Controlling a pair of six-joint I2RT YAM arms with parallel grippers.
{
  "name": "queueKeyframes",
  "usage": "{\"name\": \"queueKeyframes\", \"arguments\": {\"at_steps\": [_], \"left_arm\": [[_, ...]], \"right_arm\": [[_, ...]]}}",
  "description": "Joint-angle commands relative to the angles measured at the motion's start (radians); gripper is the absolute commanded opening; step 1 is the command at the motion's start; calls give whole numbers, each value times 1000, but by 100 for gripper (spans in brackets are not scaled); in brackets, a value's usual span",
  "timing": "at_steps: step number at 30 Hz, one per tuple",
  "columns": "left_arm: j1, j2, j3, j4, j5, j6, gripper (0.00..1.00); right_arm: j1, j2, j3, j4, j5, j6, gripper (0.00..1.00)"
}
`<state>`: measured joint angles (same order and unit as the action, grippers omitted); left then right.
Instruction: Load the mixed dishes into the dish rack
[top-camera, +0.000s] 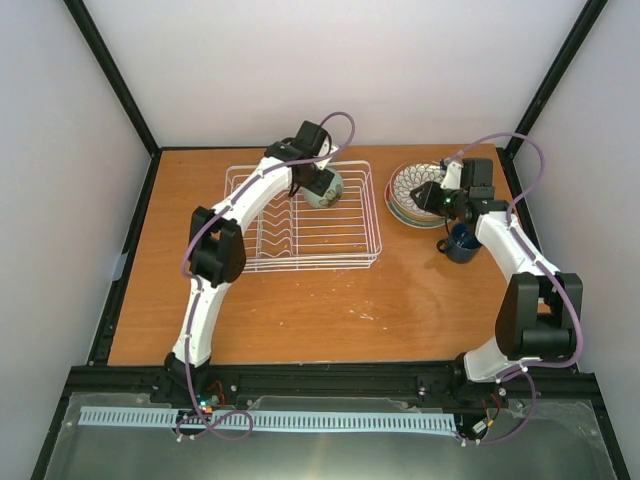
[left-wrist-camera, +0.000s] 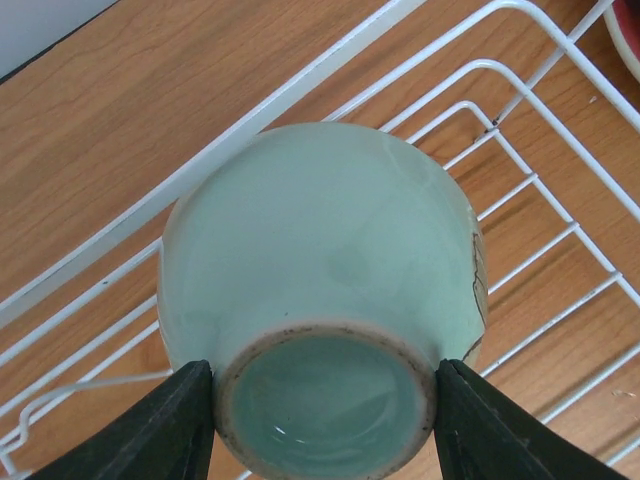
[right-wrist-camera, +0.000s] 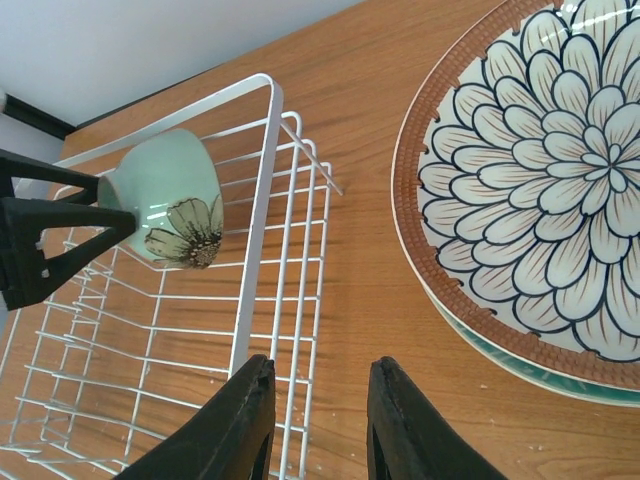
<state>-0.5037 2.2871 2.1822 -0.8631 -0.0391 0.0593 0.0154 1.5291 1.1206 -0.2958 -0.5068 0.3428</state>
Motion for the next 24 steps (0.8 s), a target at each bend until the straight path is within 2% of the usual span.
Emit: {"name": "queueKeyframes", "arguments": {"at_steps": [1,18,24], "left_arm": [[-19,52,128,-66,-34,45,1],[-80,120,176,-156,-25,65,1],[-124,70,201,-201,-3,48,1]], "right_arm": [[1,9,59,-60,29,-37,25],[1,73,101,-92,-25,-51,25],[0,71,99,-94,-12,-50,25]]}}
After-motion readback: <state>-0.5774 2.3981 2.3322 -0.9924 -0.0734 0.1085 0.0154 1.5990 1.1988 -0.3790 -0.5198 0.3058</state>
